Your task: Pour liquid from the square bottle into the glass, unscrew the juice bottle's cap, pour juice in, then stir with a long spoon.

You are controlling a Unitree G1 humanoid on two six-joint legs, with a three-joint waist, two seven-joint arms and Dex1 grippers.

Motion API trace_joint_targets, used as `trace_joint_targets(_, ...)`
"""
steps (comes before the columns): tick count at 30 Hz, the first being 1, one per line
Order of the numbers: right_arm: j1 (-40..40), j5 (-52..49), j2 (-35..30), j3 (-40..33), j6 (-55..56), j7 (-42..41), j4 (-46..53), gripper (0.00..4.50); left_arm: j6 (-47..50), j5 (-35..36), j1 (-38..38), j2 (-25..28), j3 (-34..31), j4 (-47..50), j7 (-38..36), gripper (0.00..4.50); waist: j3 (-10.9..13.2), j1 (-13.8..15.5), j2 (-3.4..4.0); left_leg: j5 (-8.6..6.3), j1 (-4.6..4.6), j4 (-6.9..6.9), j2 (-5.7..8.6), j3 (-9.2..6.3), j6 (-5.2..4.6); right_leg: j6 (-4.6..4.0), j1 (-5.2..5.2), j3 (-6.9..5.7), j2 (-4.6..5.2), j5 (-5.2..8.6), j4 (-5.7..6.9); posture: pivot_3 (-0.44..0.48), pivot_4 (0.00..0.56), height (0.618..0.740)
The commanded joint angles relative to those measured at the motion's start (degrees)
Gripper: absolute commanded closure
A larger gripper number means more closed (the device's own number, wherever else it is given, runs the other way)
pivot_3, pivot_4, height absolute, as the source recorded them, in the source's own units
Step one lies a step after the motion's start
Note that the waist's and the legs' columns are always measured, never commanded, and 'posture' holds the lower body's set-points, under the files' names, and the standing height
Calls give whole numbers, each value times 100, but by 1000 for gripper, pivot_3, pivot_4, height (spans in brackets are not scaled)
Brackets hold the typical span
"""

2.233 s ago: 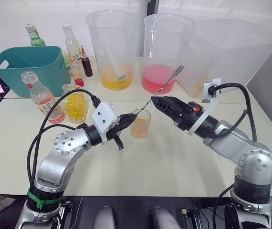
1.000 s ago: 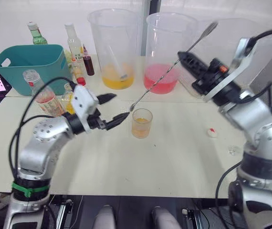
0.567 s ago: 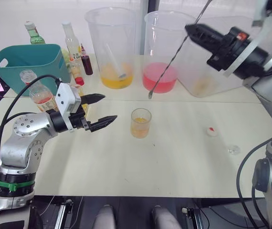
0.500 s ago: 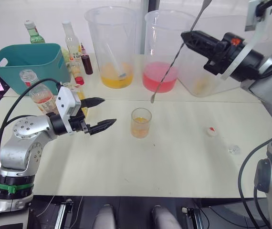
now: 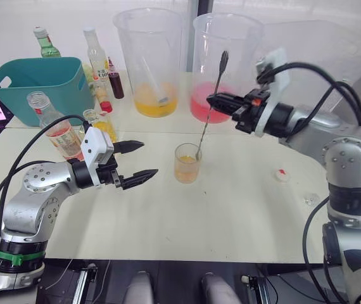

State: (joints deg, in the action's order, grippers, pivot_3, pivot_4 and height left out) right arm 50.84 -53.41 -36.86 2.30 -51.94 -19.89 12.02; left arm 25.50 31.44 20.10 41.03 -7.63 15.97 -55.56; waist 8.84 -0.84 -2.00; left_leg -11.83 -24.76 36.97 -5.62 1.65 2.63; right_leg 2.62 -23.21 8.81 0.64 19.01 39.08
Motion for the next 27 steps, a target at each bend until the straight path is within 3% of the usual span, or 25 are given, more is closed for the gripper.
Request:
trace_joint_targets(1,-9,812,54,415,412,-346,235,4500,60,62,50,13,-14,252,97,32,0,-7,0,0,0,0,0,0,0,0,0,0,0,0,1,0,150,719)
trace_joint_targets(12,-158,2044,851,624,1573,-1091,-201,4500,45,31,71,-26,-12,348,288,32,0,1,0,2,1,3,0,0,3,-1,0,-2,0,-1,5,0,150,719)
trace_joint_targets(27,-97,1795,1769,283,1266,-1542,-348,4500,70,45,-28,103,-3,503,236,32,0,-5,0,3,4,2,0,-1,5,-4,-2,-7,-1,-2,18,0,150,719)
